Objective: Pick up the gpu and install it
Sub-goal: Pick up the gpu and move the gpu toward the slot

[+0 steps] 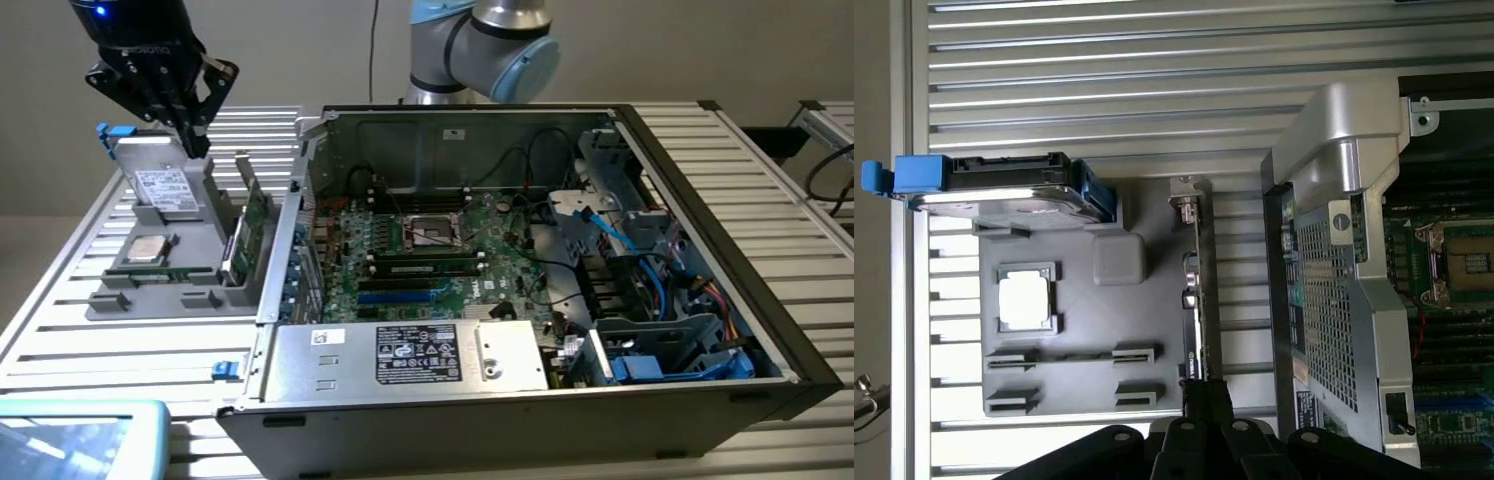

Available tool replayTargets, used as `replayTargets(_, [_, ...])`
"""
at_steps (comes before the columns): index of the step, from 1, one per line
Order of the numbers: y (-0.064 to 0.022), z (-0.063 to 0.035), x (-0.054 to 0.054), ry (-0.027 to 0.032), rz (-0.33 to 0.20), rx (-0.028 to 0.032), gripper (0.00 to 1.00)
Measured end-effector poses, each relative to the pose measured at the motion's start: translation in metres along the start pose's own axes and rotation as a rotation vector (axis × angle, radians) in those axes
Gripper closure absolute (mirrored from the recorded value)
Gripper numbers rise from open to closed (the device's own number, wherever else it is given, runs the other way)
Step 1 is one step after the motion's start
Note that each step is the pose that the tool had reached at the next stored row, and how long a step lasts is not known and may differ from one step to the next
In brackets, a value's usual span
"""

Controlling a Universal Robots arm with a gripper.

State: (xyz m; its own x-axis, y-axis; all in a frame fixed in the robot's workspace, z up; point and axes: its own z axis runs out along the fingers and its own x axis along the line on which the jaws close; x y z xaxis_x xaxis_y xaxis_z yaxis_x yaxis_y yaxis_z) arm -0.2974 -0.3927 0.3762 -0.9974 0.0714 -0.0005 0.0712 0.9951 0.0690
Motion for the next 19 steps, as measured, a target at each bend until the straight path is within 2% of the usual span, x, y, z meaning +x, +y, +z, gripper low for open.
replayTargets(8, [0.0, 0.0, 0.0, 0.0, 0.0, 0.0, 0.87])
replayTargets(11, [0.0, 0.0, 0.0, 0.0, 0.0, 0.0, 0.68])
replayTargets(14, [0.0, 0.0, 0.0, 0.0, 0.0, 0.0, 0.63])
replayTargets(15, [0.0, 0.0005, 0.0004, -0.0016, 0.0, -0.0001, 0.63])
replayTargets(16, [-0.0001, 0.0018, 0.001, -0.0049, 0.0, -0.0004, 0.56])
replayTargets(19, [-0.0007, 0.0069, 0.0031, -0.0092, -0.004, -0.0008, 0.56])
